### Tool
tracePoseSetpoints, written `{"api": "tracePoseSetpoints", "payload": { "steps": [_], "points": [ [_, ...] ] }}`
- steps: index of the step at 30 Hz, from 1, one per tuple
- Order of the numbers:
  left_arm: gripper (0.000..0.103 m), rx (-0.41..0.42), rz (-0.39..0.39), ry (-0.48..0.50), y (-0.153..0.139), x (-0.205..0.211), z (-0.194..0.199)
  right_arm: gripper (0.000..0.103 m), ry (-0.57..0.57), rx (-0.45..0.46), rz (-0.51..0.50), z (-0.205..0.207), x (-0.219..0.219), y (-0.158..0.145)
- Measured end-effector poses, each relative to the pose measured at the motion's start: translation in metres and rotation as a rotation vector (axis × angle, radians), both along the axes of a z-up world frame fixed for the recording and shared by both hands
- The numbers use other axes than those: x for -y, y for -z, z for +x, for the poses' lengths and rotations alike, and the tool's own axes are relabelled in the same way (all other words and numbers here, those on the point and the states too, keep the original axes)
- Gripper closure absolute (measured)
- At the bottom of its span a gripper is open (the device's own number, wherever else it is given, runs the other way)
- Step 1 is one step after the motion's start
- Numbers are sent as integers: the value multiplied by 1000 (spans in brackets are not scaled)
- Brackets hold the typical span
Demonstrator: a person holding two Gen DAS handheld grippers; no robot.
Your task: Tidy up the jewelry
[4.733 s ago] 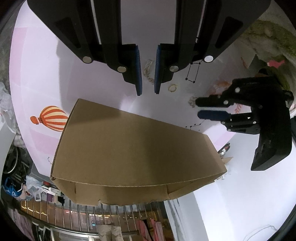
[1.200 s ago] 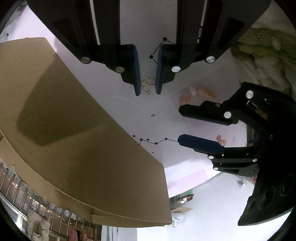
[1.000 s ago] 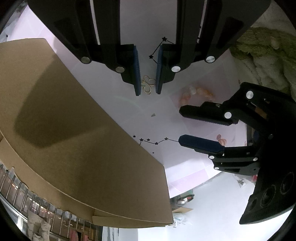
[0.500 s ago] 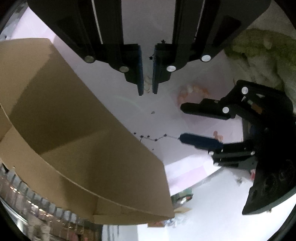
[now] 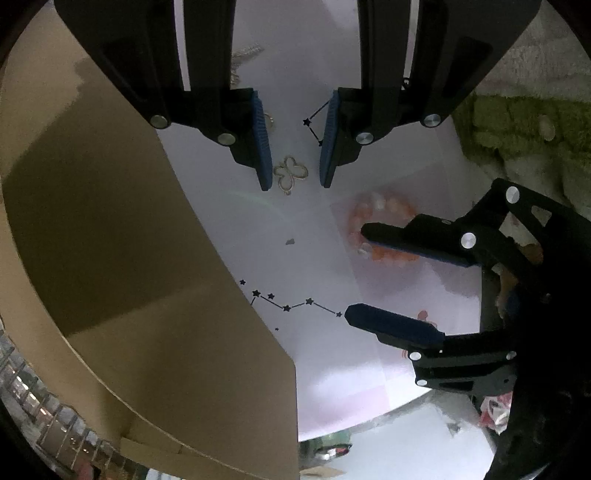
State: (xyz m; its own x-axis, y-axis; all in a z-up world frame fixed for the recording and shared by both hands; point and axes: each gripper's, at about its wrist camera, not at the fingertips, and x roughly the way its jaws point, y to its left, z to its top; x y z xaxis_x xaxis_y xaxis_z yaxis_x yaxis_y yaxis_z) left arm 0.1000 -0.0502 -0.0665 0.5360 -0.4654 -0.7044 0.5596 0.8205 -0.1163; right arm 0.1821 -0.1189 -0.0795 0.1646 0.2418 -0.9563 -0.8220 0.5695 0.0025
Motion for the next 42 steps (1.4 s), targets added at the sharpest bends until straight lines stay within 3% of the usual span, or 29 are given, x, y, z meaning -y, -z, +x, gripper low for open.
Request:
{"api": "tracePoseSetpoints", "payload": {
  "steps": [2, 11, 12, 13, 19, 22, 32, 42],
  "points": [
    [59, 1, -3, -2, 0, -1, 0, 87, -5, -14, -10, 3, -5, 1],
    [59, 3, -11, -3, 0, -3, -1, 88, 16, -30, -13, 12, -17, 4],
    [59, 4, -12, -3, 0, -3, -1, 90, 19, -35, -6, 14, -17, 4],
    [59, 4, -12, -4, 0, -3, -2, 99, 22, -40, -2, 13, -5, 0],
    [59, 5, -11, -6, -1, 1, -2, 99, 39, -42, 25, 14, -1, -2],
    [59, 12, -16, 3, -4, 3, -4, 99, 56, -12, 54, 10, 2, -18],
    [59, 33, 63, 146, -1, 49, 2, 97, 186, 63, 82, -9, 33, -25],
    [75, -23, 171, 125, 17, 80, 16, 97, 267, 70, 156, -13, 60, -19]
  ]
}}
